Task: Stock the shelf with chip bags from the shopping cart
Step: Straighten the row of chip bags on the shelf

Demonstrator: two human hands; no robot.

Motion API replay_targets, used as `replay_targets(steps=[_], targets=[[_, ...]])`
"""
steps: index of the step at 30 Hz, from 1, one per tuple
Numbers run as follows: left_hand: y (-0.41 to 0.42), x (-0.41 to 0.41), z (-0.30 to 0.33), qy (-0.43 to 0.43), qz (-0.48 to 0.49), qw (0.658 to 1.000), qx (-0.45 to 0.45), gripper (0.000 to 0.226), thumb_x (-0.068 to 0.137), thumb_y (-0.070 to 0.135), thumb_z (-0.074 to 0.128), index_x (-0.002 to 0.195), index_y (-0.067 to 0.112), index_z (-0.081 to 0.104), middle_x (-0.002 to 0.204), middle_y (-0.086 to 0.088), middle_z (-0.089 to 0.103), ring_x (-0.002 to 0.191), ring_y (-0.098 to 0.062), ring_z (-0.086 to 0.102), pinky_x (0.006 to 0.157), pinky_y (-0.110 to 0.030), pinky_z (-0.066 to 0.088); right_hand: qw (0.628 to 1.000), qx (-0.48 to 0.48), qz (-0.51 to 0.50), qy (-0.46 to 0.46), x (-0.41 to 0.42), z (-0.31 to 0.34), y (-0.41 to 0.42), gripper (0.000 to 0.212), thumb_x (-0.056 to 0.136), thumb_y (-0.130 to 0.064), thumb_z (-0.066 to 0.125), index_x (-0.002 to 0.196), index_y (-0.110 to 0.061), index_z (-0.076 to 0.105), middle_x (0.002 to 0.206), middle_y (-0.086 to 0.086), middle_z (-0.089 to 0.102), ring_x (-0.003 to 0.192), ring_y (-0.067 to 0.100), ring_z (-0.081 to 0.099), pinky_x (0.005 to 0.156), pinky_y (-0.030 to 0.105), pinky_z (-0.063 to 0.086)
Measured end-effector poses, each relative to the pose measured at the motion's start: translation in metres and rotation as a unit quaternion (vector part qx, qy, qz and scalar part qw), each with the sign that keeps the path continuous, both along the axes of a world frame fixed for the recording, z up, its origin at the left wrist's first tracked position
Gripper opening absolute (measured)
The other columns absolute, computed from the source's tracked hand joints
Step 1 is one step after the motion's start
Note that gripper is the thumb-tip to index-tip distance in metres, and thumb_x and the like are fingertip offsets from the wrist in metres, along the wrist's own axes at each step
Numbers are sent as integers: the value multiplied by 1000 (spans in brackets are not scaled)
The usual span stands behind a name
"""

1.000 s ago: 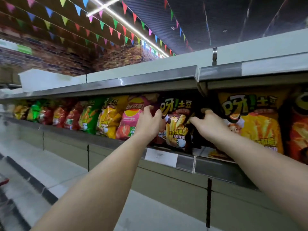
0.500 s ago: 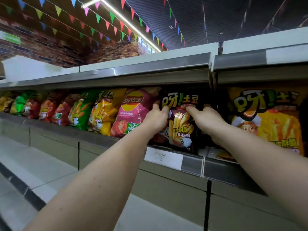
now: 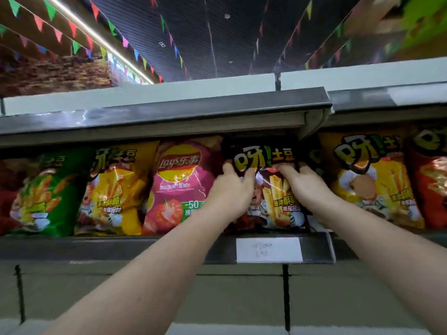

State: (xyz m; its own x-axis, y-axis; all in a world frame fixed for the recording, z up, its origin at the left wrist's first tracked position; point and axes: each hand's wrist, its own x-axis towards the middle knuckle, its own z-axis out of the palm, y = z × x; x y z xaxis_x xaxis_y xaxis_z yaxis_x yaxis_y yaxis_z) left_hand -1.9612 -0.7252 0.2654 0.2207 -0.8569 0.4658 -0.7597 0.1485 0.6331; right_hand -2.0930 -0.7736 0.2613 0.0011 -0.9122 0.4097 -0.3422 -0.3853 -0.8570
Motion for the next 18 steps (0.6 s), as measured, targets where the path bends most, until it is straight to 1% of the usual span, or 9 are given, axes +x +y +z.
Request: replay_targets(steps=[2,4,6,7,10,12,14,16,18], targets=[[7,10,-4,-41,-26,994,-95,54,101,37,38,147,12,25,137,-17,48,123,-31,48,98,-35,40,1000,7,-15,-13,0,1,2,56,93,-49,40,134,-11,41,121,10,52,114,29,50,94,36,41],[15,28,-7,-46,-41,972,-228,46,99,29,44,142,13,37,133,-10,52,122,-24,49,103,-33,38,999,11,-39,-26,-2,5,5,60,95,-51,36,137,-8,40,136,14,45,124,31,43,98,36,35],[17,52,-7,-60,15,948,-311,44,97,29,44,137,9,45,131,-10,52,123,-24,45,102,-25,30,996,21,-53,-71,-6,10,6,61,96,-48,35,139,-6,38,143,15,40,130,30,39,101,33,31],[16,63,-7,-63,57,942,-325,48,95,32,41,136,8,45,132,-12,51,125,-26,42,103,-28,27,993,33,-50,-101,-7,12,7,61,96,-48,35,140,-5,38,144,15,40,130,30,38,102,32,30],[11,92,-7,-12,149,954,-260,51,99,35,37,138,3,42,139,-20,44,131,-34,35,108,-39,25,987,65,-41,-138,-8,16,9,62,95,-50,38,140,-8,39,144,14,41,130,30,39,103,33,30],[7,103,-5,103,158,969,-160,50,101,36,35,136,0,39,139,-26,41,130,-39,36,106,-40,26,984,92,-19,-154,-3,19,11,61,94,-52,39,137,-10,43,139,14,47,125,30,45,98,34,34],[1,113,-3,226,132,962,-81,56,100,43,31,142,5,32,139,-25,43,126,-41,42,104,-43,33,979,109,2,-171,6,22,13,62,92,-57,40,134,-12,46,132,14,53,118,31,51,99,35,38],[-1,118,1,321,82,943,-44,61,98,51,30,145,12,30,134,-20,49,119,-37,50,103,-45,39,977,118,4,-177,9,25,11,68,88,-62,42,135,-14,47,131,15,54,116,31,52,104,40,38],[-1,121,5,398,31,916,-32,56,97,54,30,128,11,48,112,-14,63,97,-28,61,93,-39,45,977,126,-1,-172,9,28,9,72,87,-64,40,138,-14,42,136,16,50,121,32,48,106,40,34]])
